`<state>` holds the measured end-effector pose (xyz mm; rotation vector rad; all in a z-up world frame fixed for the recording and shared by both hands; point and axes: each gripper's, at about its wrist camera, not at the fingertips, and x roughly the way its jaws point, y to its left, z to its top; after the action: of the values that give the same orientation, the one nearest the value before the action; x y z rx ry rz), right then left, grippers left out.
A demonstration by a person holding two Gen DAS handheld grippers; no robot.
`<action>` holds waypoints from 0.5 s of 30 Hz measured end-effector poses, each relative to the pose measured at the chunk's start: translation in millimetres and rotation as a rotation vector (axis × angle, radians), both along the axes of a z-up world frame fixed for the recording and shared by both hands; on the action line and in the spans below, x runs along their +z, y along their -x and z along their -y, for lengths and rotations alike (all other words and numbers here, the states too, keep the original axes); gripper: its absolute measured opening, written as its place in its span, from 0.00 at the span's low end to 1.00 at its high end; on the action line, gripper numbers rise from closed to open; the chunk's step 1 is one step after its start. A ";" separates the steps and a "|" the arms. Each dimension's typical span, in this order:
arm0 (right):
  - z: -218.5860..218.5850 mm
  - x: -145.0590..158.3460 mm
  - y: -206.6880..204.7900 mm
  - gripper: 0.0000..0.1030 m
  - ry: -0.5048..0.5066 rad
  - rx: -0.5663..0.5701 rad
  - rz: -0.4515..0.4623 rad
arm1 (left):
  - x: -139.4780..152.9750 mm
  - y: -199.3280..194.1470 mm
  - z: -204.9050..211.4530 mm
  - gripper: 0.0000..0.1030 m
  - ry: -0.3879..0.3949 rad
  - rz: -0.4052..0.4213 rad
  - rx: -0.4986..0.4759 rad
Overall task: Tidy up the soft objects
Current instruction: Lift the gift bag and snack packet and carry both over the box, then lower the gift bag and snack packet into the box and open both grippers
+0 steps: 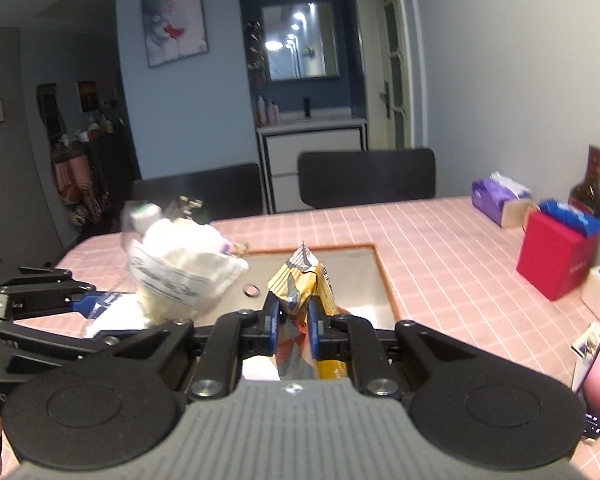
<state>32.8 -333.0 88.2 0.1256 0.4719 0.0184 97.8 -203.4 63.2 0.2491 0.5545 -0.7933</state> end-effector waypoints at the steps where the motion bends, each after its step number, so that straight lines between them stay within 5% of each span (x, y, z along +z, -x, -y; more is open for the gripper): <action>1: 4.0 -3.4 -2.9 0.12 -0.001 -0.007 -0.012 | -5.3 -4.3 5.6 0.45 -0.024 -0.019 -0.013; 15: 31.1 -58.0 -42.6 0.12 -0.017 -0.053 -0.192 | -50.2 -18.2 42.8 0.45 -0.222 -0.110 -0.027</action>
<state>75.5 -364.1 30.2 0.1576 0.6605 -0.0420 116.0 -246.2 12.9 0.4194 0.7460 -0.7749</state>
